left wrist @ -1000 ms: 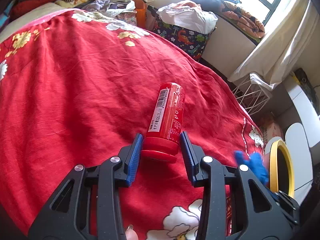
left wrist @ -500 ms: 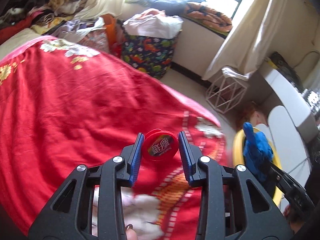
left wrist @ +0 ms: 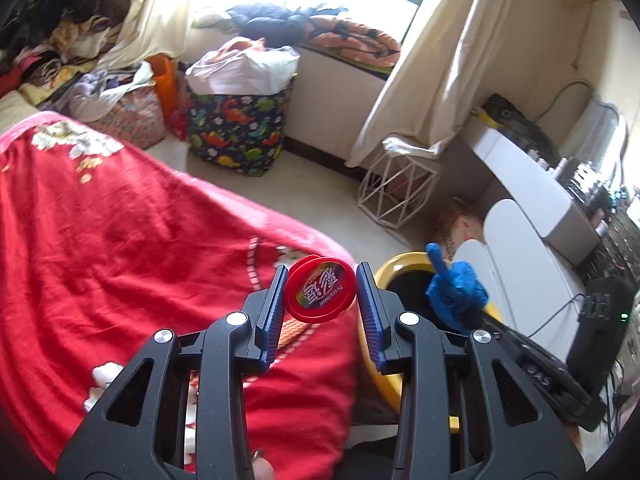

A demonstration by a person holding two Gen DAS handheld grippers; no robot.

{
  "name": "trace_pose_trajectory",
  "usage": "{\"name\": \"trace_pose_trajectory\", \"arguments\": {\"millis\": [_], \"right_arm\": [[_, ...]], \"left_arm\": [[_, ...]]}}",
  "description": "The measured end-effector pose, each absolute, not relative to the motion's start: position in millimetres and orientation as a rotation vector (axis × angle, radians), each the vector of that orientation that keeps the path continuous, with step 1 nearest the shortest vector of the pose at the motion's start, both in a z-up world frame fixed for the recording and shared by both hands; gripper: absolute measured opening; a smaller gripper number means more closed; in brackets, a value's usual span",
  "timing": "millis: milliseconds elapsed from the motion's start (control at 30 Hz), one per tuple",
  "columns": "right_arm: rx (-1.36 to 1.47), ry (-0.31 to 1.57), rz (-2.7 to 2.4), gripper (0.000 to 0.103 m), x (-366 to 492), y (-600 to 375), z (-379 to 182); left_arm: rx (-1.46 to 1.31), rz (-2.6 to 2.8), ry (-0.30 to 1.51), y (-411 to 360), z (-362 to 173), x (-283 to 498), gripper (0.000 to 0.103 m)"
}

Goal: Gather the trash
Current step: 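Carry the red container and blue glove with both tools over the bin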

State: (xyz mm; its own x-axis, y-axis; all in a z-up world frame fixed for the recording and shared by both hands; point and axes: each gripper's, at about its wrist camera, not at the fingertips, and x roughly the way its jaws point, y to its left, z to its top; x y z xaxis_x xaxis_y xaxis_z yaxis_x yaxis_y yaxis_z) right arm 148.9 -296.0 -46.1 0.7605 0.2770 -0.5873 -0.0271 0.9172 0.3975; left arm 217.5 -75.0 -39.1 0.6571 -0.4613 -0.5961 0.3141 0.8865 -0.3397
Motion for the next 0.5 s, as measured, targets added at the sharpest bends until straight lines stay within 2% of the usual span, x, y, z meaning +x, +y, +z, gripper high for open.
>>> {"name": "trace_pose_trajectory", "arguments": {"millis": [500], "right_arm": [[0.42, 0.647, 0.045, 0.006, 129.0, -346.9, -43.0]], "left_arm": [[-0.15, -0.564, 0.714, -130.3, -25.5, 192.8, 0.027]]}}
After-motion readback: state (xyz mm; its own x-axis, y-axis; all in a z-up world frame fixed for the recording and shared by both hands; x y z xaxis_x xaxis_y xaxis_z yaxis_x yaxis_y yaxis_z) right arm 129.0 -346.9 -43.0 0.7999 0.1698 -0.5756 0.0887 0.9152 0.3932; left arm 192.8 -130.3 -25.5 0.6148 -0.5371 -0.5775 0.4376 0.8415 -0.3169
